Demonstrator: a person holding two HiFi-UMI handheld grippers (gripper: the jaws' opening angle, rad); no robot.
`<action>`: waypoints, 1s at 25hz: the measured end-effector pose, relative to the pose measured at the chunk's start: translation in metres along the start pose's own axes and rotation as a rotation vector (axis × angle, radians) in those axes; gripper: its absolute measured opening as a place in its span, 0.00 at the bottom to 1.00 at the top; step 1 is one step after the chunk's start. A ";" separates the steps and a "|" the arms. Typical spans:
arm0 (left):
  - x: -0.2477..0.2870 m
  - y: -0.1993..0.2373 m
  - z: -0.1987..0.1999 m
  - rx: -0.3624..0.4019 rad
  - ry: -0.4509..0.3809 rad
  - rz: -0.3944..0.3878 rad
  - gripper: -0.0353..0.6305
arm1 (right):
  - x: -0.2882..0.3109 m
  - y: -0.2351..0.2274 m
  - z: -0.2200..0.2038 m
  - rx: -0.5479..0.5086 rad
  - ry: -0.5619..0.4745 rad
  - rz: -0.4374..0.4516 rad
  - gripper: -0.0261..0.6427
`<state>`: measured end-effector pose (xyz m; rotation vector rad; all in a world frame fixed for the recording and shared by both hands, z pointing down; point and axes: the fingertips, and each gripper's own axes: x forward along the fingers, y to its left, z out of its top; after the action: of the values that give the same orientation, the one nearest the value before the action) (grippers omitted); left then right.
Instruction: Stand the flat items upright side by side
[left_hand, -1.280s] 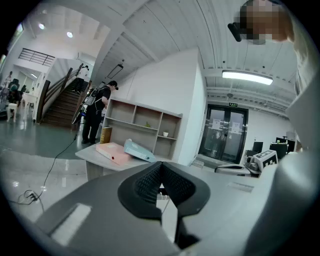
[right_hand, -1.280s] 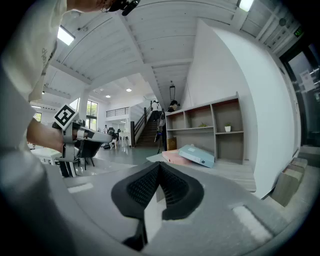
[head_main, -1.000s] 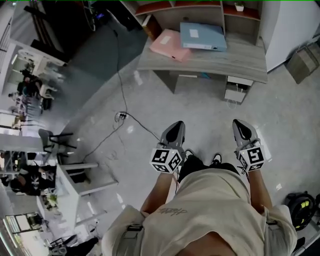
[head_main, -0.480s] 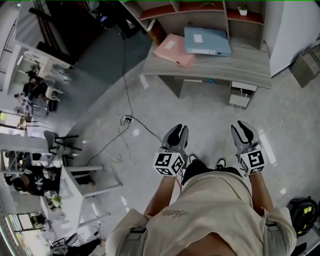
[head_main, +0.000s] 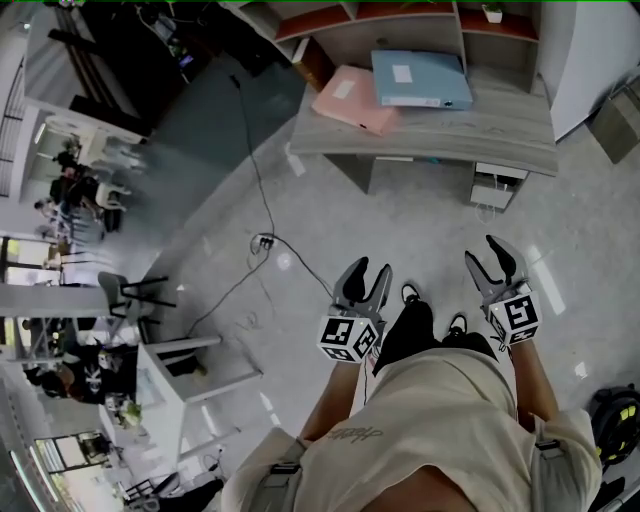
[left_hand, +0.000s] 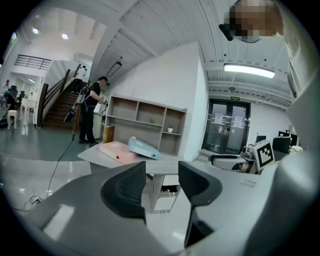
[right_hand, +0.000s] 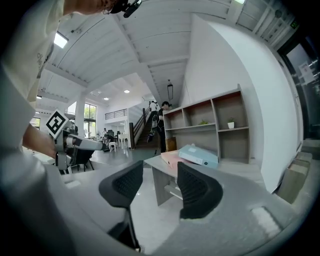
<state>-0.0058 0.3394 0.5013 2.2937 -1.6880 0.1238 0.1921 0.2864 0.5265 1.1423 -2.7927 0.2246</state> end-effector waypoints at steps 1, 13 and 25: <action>0.003 0.006 -0.003 -0.001 0.006 -0.003 0.39 | 0.007 -0.001 0.001 -0.007 0.003 -0.006 0.36; 0.075 0.090 0.050 0.004 -0.058 -0.076 0.38 | 0.101 -0.002 0.057 -0.092 0.036 -0.048 0.39; 0.111 0.183 0.067 -0.003 -0.035 -0.147 0.35 | 0.181 0.017 0.063 -0.129 0.097 -0.136 0.39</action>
<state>-0.1510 0.1689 0.4971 2.4211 -1.5283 0.0502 0.0485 0.1635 0.4929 1.2489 -2.5916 0.0827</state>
